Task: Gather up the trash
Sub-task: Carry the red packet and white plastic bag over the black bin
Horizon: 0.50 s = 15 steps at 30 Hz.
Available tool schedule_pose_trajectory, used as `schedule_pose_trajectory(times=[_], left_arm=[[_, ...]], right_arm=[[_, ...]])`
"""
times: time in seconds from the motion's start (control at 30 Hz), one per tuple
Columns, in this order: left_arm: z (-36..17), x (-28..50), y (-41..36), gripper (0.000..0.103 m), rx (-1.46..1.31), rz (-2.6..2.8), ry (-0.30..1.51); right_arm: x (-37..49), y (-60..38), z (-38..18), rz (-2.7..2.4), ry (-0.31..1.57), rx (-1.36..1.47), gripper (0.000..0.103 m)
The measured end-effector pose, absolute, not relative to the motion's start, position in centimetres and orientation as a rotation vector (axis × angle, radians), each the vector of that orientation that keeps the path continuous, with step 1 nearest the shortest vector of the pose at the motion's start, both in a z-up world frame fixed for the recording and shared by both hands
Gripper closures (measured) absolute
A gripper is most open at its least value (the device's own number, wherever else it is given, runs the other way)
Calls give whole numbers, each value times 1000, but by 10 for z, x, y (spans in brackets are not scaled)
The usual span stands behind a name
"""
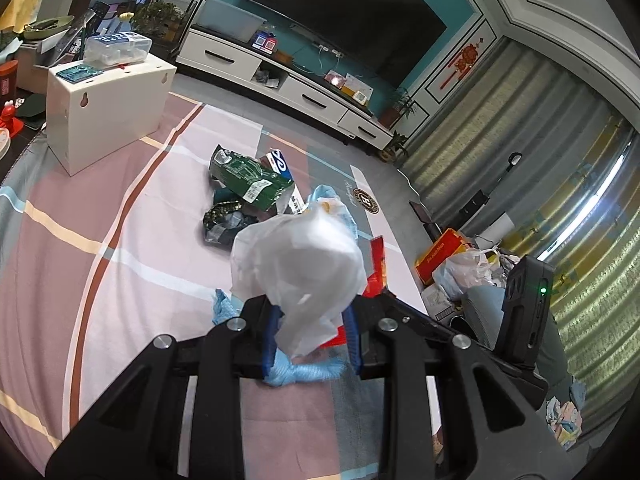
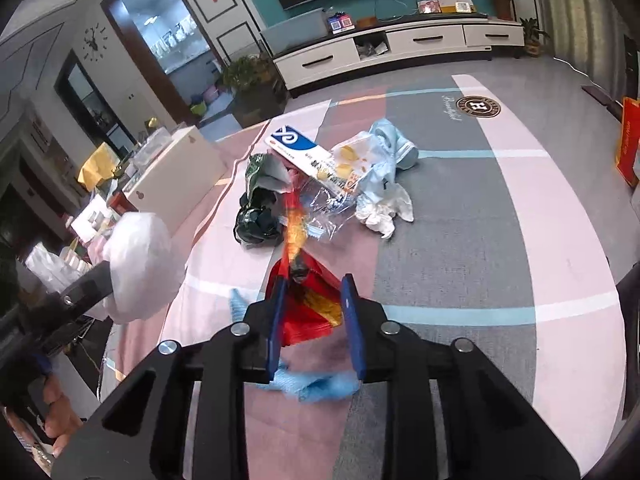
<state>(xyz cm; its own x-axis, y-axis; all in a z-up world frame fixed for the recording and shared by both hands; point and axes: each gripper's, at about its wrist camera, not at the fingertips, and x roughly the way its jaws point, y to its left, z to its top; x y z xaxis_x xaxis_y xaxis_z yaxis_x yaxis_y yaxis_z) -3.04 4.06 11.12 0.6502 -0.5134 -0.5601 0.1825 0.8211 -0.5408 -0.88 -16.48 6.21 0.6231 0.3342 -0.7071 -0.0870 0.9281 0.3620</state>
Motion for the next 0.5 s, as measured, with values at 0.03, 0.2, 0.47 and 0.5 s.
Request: schedule_pose_trajectory(times=[0.03, 0.2, 0.47, 0.5], left_arm=[[110, -30, 39, 75, -465, -414, 766], [105, -29, 31, 75, -453, -426, 776], [111, -40, -20, 75, -319, -460, 742], [112, -41, -31, 75, -305, -482, 746]], right_arm=[[-10, -167, 64, 242, 860, 305, 75], [-15, -182, 70, 213, 829, 334, 76], [-38, -222, 104, 137, 694, 388, 76], [-43, -230, 110, 118, 668, 397, 76]])
